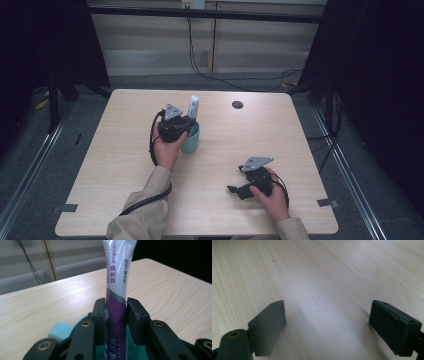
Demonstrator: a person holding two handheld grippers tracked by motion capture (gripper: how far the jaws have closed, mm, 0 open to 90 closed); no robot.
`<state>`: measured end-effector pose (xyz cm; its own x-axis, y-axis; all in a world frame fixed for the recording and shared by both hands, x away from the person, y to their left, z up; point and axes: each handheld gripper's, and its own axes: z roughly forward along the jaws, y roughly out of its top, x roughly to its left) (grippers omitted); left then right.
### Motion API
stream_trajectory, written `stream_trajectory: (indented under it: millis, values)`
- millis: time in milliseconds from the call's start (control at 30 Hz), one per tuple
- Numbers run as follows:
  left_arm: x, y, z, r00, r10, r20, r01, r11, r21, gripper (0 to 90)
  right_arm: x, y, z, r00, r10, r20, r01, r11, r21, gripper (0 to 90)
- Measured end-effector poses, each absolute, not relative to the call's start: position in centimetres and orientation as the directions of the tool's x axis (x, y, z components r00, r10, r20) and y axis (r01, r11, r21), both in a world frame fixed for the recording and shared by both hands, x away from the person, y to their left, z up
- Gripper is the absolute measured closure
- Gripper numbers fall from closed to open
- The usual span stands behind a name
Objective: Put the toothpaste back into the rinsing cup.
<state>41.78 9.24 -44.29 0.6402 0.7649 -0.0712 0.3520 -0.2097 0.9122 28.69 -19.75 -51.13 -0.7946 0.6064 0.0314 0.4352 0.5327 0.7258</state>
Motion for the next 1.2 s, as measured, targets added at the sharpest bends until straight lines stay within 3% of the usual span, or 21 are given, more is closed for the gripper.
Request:
stream_trajectory:
  millis: [900, 1200]
  values:
    - [41.77, 9.81, -44.09, 0.647, 0.759, -0.067, 0.378, -0.244, 0.893, 66.3, 28.69, -19.76, -51.13, -0.794, 0.606, 0.032, 0.436, 0.533, 0.726, 13.0]
    - [41.82, 9.95, -43.82, 0.649, 0.758, -0.063, 0.393, -0.263, 0.881, 57.0, 28.7, -19.76, -51.13, -0.795, 0.606, 0.032, 0.435, 0.532, 0.726, 13.0]
